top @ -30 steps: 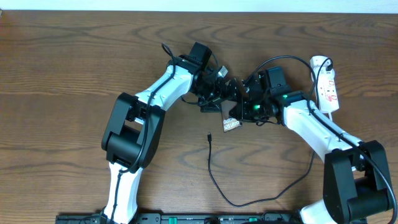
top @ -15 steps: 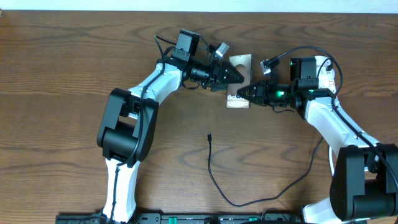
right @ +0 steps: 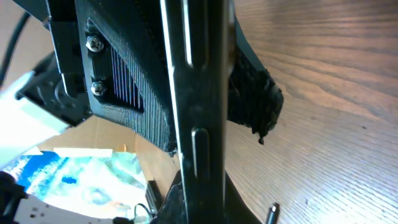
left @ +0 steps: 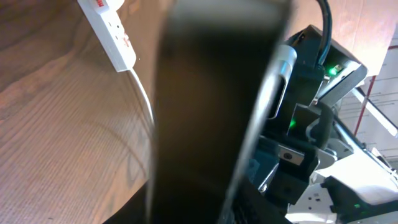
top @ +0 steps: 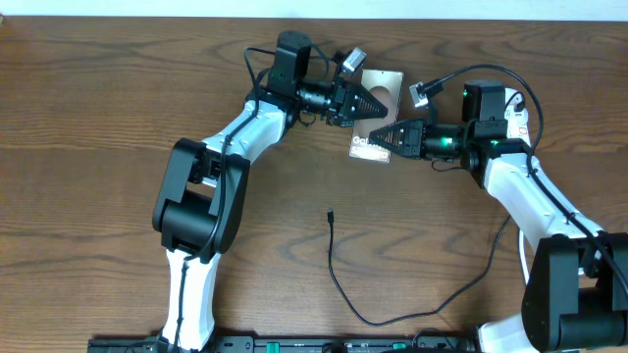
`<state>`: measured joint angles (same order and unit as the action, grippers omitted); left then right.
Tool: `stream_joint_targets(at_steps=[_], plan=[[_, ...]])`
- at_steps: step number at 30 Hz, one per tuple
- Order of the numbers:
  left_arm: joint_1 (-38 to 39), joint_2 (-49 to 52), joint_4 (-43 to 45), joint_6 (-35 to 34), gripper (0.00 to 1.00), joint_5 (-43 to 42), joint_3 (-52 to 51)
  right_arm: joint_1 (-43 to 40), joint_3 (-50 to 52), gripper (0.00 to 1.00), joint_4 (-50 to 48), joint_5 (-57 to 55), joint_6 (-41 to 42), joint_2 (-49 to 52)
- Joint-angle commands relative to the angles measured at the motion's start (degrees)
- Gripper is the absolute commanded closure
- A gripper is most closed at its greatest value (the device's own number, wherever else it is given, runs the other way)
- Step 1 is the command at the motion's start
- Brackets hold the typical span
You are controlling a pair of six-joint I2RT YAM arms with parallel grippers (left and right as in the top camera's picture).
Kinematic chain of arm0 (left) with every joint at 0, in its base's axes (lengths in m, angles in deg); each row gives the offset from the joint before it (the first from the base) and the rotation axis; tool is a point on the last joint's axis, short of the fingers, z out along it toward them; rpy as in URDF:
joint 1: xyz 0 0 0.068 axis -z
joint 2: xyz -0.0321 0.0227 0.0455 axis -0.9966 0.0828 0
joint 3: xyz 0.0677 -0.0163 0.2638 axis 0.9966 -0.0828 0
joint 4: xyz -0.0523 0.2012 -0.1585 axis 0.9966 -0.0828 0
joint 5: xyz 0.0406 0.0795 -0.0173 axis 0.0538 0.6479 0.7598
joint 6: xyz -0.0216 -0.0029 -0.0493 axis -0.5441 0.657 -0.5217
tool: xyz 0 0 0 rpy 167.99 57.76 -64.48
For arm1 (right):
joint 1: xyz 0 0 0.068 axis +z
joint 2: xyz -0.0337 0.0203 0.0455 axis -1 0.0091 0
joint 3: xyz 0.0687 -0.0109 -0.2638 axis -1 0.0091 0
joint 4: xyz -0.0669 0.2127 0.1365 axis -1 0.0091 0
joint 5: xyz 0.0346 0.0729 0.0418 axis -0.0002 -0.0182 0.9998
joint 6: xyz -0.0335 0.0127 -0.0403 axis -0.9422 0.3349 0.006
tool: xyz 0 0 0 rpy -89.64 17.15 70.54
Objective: Plug charger to phone and switch on socket
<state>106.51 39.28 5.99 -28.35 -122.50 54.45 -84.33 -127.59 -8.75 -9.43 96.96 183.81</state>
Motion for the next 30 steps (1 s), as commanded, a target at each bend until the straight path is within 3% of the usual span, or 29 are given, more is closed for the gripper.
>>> stream_joint_targets(at_steps=[1,22,30], plan=[[3.5,-5.8,2.1,-7.1,0.69,-4.2,1.6,2.4,0.3,0.99,-2.5,-2.6,3.1,1.0],[4.2,-9.5,2.2,-7.3,0.69,-4.2,1.6,-0.1,0.3,0.99,-12.1,-4.1,11.1,1.0],[4.2,-9.5,2.2,-7.3,0.92,-4.1,1.6,-0.2,0.3,0.99,-12.7,-2.4,11.3,1.0]])
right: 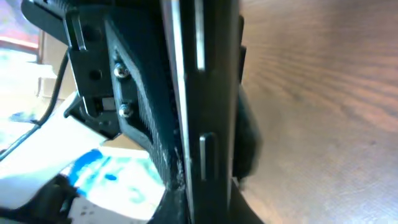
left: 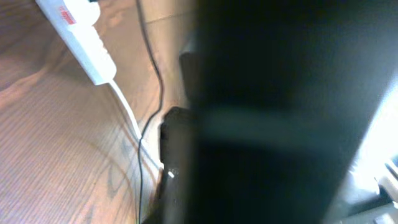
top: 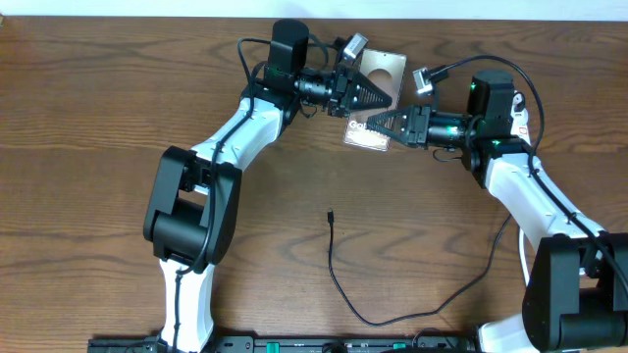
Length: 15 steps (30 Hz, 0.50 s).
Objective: Plug charger to phone and switch on socket
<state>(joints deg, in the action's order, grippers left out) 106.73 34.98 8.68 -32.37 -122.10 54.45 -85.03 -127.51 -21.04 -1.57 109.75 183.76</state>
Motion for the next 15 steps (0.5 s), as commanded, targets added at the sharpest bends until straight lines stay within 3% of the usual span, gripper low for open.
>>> stream_joint_targets(at_steps=[1,10,15], plan=[[4.0,-5.2,-0.5,-3.2,0.93,-4.5,1.6,0.5,0.2,0.97,-0.4,-9.6,-1.5,1.0],[3.9,-5.2,-0.5,1.4,0.93,-4.3,1.6,-1.0,0.2,0.44,-5.4,-1.3,-1.7,1.0],[3.3,-5.1,-0.5,3.5,0.93,-3.6,1.5,-2.6,0.2,0.32,-5.3,2.2,-3.1,1.0]])
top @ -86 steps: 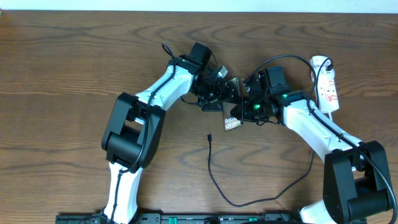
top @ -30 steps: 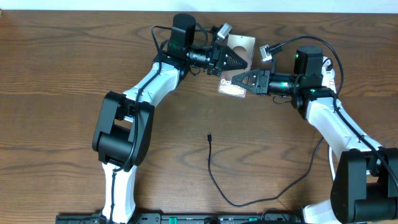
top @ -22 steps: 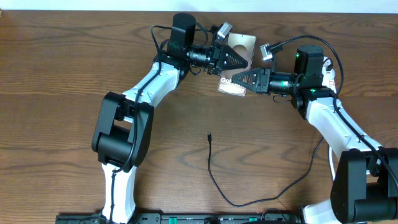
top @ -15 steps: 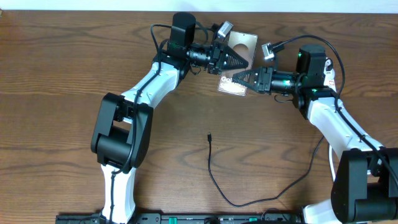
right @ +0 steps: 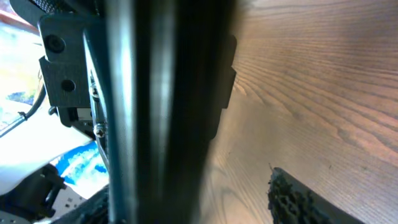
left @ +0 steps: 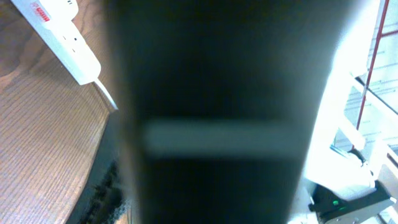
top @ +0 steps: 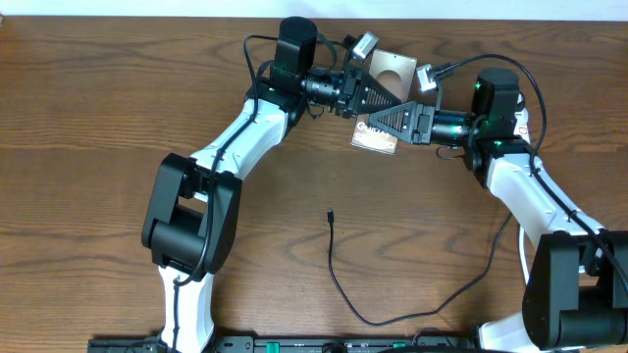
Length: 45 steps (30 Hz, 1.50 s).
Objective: Plug charger to phone and switch on socket
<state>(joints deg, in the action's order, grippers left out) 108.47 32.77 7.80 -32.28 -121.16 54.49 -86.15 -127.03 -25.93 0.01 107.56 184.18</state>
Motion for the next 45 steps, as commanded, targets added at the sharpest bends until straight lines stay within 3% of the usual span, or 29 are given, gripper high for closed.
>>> stream_joint_targets(at_steps=[1,10,17,23,27,30,35,36,38,39,45], plan=[[1.4,-2.9,0.3,3.4,0.93,-4.2,1.4,-1.8,-0.3,0.30,-0.4,1.7,-0.9,0.6],[-1.0,-2.8,-2.8,3.4,0.93,6.1,0.4,-2.1,-0.3,0.23,-1.2,8.3,-1.4,0.6],[-4.2,-2.8,-12.2,5.1,0.93,14.4,0.4,-2.1,-0.3,0.23,8.9,7.0,-9.6,0.6],[-8.0,-2.8,-19.3,6.2,0.93,14.7,0.4,-0.1,-0.3,0.21,28.0,-5.9,-22.2,0.6],[-10.3,-2.8,-26.7,6.3,0.93,14.5,0.4,3.6,-0.3,0.17,37.1,-18.0,-25.4,0.6],[-11.7,-2.8,-32.1,8.7,0.93,14.0,0.4,7.0,-0.3,0.01,41.0,-22.9,-26.9,0.6],[-13.2,-2.8,-39.7,15.7,0.93,10.5,0.4,14.7,-0.2,0.01,43.7,-24.6,-27.2,0.6],[-13.3,-2.8,-40.8,16.5,0.93,10.3,0.4,16.2,-0.2,0.05,44.0,-25.8,-27.2,0.6],[-13.6,-2.8,-42.4,17.7,0.93,10.2,0.4,19.4,-0.2,0.27,44.5,-29.7,-25.6,0.6],[-13.7,-2.8,-43.1,18.3,0.93,10.2,0.4,21.2,-0.2,0.33,45.0,-32.9,-23.4,0.6],[-13.7,-2.8,-44.6,19.1,0.92,10.2,0.4,33.7,-0.2,0.45,50.2,-53.5,-9.2,0.7]])
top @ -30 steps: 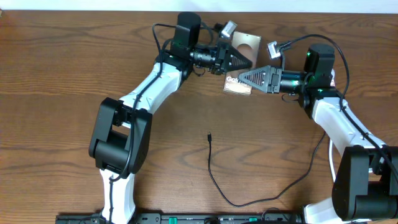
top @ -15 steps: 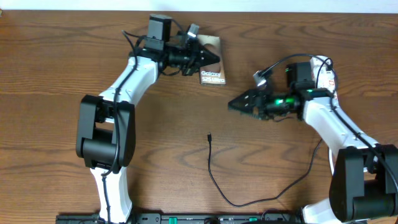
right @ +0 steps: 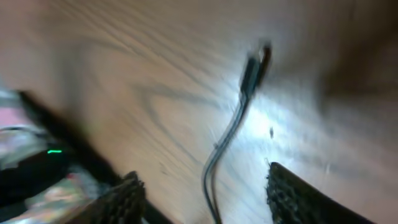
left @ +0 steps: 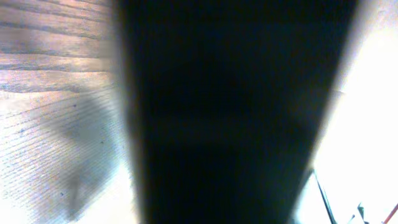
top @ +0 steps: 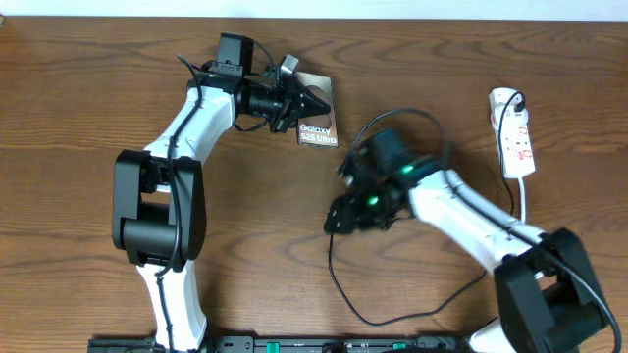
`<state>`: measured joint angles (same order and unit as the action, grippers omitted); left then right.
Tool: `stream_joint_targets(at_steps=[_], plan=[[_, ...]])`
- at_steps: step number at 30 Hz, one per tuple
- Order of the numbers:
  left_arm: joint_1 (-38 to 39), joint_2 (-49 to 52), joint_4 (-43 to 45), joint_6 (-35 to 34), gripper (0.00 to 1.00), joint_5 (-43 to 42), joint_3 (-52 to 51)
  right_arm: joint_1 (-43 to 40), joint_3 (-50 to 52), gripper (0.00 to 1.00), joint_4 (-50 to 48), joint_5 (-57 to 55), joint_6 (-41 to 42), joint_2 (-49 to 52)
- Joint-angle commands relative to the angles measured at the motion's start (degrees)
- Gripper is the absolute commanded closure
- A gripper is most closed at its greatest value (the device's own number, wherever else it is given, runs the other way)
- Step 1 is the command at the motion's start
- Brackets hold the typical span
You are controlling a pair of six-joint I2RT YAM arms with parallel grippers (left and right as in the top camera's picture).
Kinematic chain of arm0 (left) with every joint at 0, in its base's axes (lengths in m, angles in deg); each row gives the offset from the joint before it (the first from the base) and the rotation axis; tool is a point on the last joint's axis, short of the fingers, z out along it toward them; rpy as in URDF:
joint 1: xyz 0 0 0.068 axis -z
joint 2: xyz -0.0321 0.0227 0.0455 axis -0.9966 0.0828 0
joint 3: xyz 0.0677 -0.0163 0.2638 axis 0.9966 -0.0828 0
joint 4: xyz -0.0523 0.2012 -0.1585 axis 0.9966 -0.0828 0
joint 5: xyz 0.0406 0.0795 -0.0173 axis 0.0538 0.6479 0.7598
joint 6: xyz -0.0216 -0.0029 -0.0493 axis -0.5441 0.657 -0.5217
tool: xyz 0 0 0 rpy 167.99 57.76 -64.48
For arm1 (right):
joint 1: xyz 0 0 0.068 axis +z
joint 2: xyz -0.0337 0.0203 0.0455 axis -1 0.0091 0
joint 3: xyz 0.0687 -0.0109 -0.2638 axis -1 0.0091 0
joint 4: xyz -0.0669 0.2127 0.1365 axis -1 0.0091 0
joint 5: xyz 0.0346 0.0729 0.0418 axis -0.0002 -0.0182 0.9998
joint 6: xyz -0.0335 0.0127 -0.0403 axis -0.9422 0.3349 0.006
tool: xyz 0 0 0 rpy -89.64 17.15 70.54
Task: Plug charger to phone and switch on socket
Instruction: 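Release the phone from the right gripper and lower it toward the cable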
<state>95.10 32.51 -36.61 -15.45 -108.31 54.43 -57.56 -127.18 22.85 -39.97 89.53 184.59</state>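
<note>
The phone (top: 317,126), brown-backed with a "Galaxy Ultra" label, is held at the back of the table with my left gripper (top: 306,101) shut on its left edge. In the left wrist view the phone (left: 236,112) is a dark blur filling the frame. The black charger cable (top: 332,265) lies mid-table, and its plug (right: 252,71) rests flat on the wood. My right gripper (top: 335,224) hangs open just over that end; in the right wrist view the gripper (right: 204,177) straddles the cable, touching nothing.
A white power strip (top: 512,132) lies at the right side, with the cable looping back toward it along the front. The wooden table (top: 98,196) is bare on the left. My right arm crosses the table's middle.
My right gripper has left the phone and now hangs open over the cable's plug end at mid-table. My left gripper has carried the phone to the left. The power strip is now uncovered.
At first both grippers met at the phone at the back centre. They stayed on it through the following moments, shifting slightly. Now only the left gripper holds the phone, further left, and the right one is down at the cable end.
</note>
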Motion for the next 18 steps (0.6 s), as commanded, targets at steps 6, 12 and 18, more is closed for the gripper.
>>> stream_joint_targets(at_steps=[6,12,18], plan=[[-0.3,-2.5,-0.2,2.3,0.93,-2.7,0.5,15.1,0.0,0.59,4.9,-25.1,22.8,0.4],[-0.6,-2.5,-0.2,2.2,0.92,-2.7,0.5,18.0,0.0,0.64,5.1,-28.4,26.1,1.3],[-2.7,-2.5,-0.6,1.3,0.93,-4.1,0.5,16.7,0.0,0.52,5.1,-28.8,26.5,3.1]])
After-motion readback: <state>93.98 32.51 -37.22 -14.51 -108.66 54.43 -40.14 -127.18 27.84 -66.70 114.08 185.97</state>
